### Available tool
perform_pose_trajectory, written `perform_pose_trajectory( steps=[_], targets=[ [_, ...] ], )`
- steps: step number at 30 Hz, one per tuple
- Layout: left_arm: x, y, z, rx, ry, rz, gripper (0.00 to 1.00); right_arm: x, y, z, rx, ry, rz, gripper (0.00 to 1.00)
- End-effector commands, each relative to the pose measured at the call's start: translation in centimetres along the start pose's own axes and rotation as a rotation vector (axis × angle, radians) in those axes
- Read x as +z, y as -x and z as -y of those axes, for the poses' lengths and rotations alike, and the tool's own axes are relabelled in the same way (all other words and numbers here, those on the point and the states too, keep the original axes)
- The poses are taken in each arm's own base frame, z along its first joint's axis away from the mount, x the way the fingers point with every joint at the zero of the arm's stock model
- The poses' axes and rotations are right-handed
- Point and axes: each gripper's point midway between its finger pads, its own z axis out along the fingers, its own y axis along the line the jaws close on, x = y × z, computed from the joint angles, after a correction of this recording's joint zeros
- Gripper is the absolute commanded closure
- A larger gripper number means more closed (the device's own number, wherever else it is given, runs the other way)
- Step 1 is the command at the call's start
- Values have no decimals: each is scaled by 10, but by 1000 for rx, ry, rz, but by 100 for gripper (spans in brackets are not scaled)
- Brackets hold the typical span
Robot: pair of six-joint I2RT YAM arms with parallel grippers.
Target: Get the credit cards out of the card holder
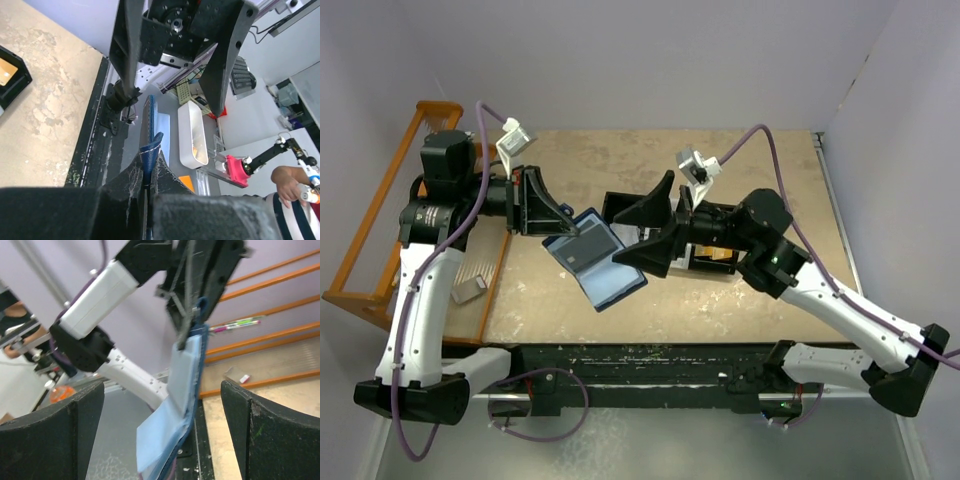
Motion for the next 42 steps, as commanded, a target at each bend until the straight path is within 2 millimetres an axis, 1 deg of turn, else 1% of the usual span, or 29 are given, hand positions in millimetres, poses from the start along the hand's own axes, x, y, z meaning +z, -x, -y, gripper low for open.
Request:
perform_pose_trajectory(
  steps=[1, 3, 6, 7, 8, 10, 12, 14, 17, 19, 24, 26, 28, 30, 37, 40, 42],
  targets=[
    [-2, 3, 9, 158, 52, 11, 100, 3, 27, 33, -42, -207, 63, 0],
    [-3, 2, 4, 156, 73, 4, 100, 2, 39, 31, -106, -199, 116, 0],
    [-4, -1, -3, 162, 107, -7, 100, -3, 48, 19, -192, -154, 153, 8],
    [-4, -2, -5, 168, 122, -11, 100, -6, 50, 17, -220, -156, 164, 11],
    [-5, -3, -7, 177, 133, -14, 100, -10, 49, 17, -236, -165, 169, 13],
    [-6, -5, -11, 185, 153, -20, 100, -15, 58, 10, -279, -156, 219, 16],
    [-7, -6, -14, 190, 167, -27, 100, -15, 55, 0, -298, -97, 217, 20],
    [-7, -7, -16, 193, 176, -32, 100, -11, 47, -4, -299, -51, 197, 25],
    [-7, -5, -18, 199, 184, -35, 100, -4, 37, -6, -324, -12, 175, 29],
    [-8, -4, -17, 215, 188, -36, 100, 2, 33, -2, -353, -24, 153, 30],
    [-9, -6, -21, 205, 202, -44, 100, 16, 21, 15, -395, -83, 69, 32],
    [-10, -7, -25, 194, 218, -50, 100, 18, 16, 26, -387, -125, 37, 32],
    [-11, -6, -29, 185, 234, -60, 100, 18, 13, 29, -388, -134, 21, 33],
    [-12, -7, -32, 179, 250, -77, 100, 17, 9, 30, -396, -131, 16, 34],
    [-14, -17, -42, 125, 261, -111, 100, 19, 10, 32, -457, -132, -21, 37],
    [-13, -17, -40, 124, 246, -109, 100, 14, 15, 25, -539, -104, 10, 34],
    [-13, -17, -37, 136, 238, -112, 100, 13, 15, 22, -569, -92, 7, 28]
  ],
)
